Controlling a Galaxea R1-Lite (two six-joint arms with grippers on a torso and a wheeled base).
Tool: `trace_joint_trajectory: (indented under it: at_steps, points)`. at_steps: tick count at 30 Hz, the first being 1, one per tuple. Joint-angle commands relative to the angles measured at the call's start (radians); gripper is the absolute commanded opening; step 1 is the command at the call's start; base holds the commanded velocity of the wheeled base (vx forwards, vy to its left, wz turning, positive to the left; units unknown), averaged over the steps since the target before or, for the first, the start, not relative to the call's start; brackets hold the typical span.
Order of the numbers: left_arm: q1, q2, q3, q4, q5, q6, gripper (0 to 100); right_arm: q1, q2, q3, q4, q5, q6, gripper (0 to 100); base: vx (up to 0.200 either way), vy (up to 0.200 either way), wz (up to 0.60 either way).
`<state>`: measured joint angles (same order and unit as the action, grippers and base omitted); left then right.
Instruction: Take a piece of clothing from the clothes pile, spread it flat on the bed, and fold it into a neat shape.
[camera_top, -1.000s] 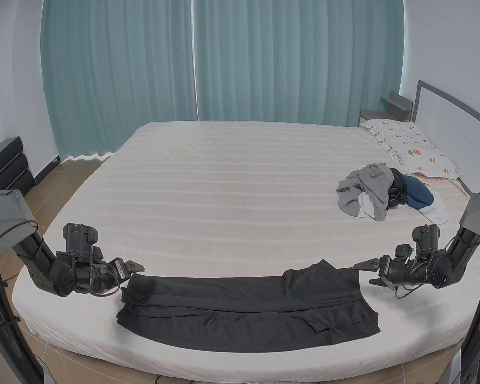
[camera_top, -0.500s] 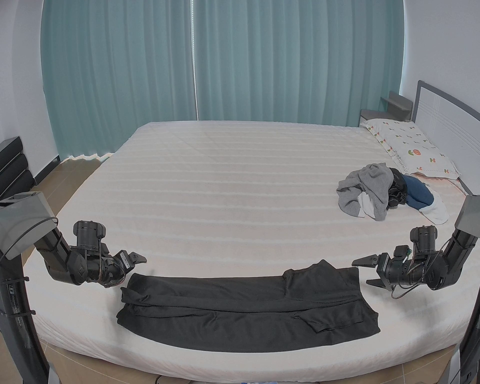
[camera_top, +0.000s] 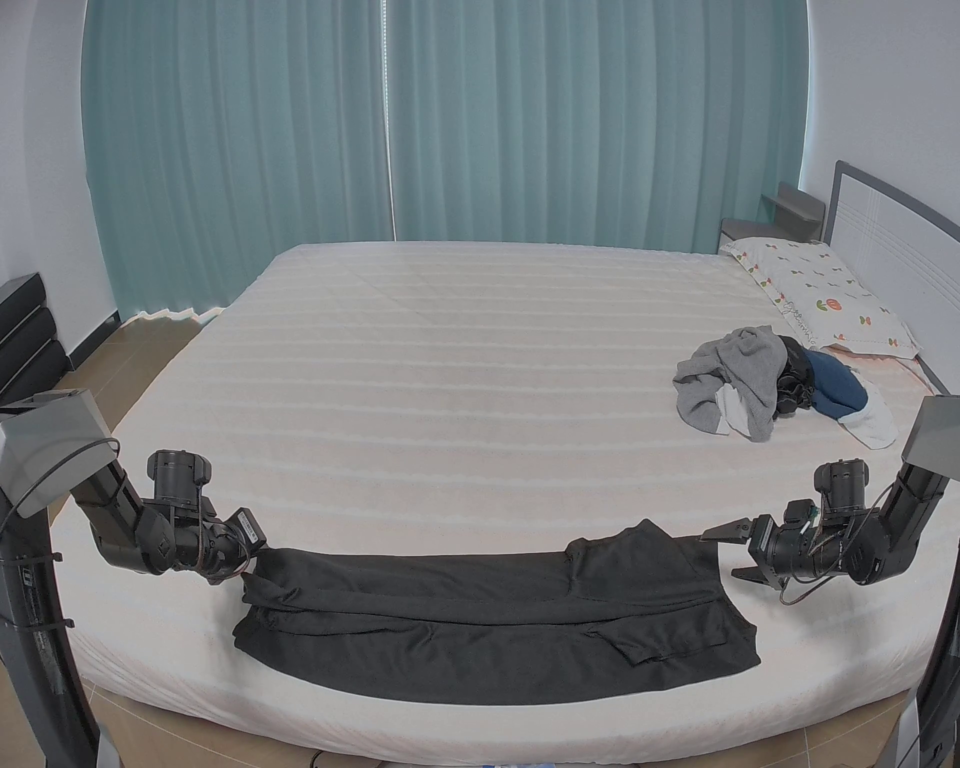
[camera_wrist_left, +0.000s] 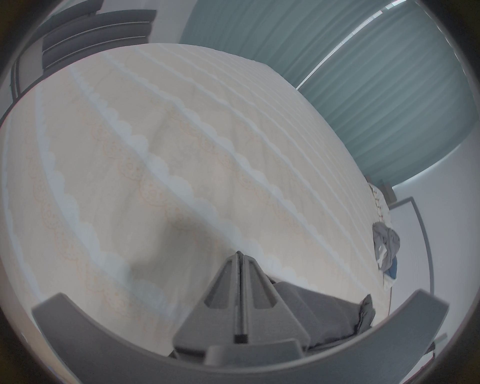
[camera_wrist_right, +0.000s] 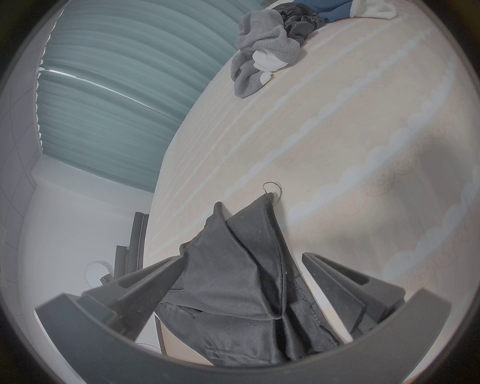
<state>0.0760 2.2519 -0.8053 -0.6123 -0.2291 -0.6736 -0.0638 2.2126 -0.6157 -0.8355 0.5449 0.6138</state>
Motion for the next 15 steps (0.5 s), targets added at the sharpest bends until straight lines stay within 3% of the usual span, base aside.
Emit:
trace_joint_trajectory:
  at_steps: [1, 8, 15]
  points:
    - [0.008, -0.018, -0.011, -0.015, 0.005, -0.038, 0, 0.001, 0.030, -0.035, 0.000, -0.002, 0.004, 100, 0.000, 0.000, 0.00]
    - [0.021, 0.015, 0.011, -0.090, 0.007, -0.040, 0, 0.033, 0.087, -0.125, 0.000, -0.065, 0.101, 100, 0.000, 0.000, 0.00]
    - [0.030, 0.020, 0.012, -0.113, 0.005, -0.041, 0, 0.053, 0.118, -0.128, -0.065, -0.079, 0.103, 100, 0.000, 0.000, 0.00]
